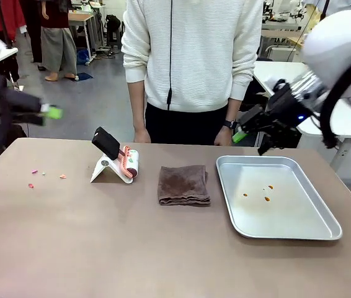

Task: Clean the surface of the table.
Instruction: Hold the Lint Roller with your left hand and the towel with your right hand.

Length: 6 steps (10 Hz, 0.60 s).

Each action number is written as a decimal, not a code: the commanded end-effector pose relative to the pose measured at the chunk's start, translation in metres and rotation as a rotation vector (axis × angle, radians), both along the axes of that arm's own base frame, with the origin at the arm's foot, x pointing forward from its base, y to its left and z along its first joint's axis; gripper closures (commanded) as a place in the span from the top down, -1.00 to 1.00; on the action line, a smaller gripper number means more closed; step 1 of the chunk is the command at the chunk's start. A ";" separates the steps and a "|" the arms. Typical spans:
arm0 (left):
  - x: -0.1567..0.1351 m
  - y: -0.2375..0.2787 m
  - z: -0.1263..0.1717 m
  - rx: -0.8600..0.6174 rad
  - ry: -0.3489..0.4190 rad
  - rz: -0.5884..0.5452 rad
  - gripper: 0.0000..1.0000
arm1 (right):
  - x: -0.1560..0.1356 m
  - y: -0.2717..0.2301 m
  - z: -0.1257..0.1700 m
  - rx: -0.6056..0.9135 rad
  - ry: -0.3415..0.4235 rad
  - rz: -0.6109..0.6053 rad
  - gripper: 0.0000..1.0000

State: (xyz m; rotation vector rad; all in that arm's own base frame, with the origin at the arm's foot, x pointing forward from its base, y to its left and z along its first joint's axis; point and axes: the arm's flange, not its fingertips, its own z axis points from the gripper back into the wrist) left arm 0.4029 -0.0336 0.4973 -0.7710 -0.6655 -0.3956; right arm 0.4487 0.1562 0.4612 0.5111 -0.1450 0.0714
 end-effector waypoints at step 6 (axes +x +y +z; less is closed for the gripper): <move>0.070 -0.123 0.029 0.021 0.059 -0.060 1.00 | 0.008 0.026 -0.020 -0.013 0.026 0.030 1.00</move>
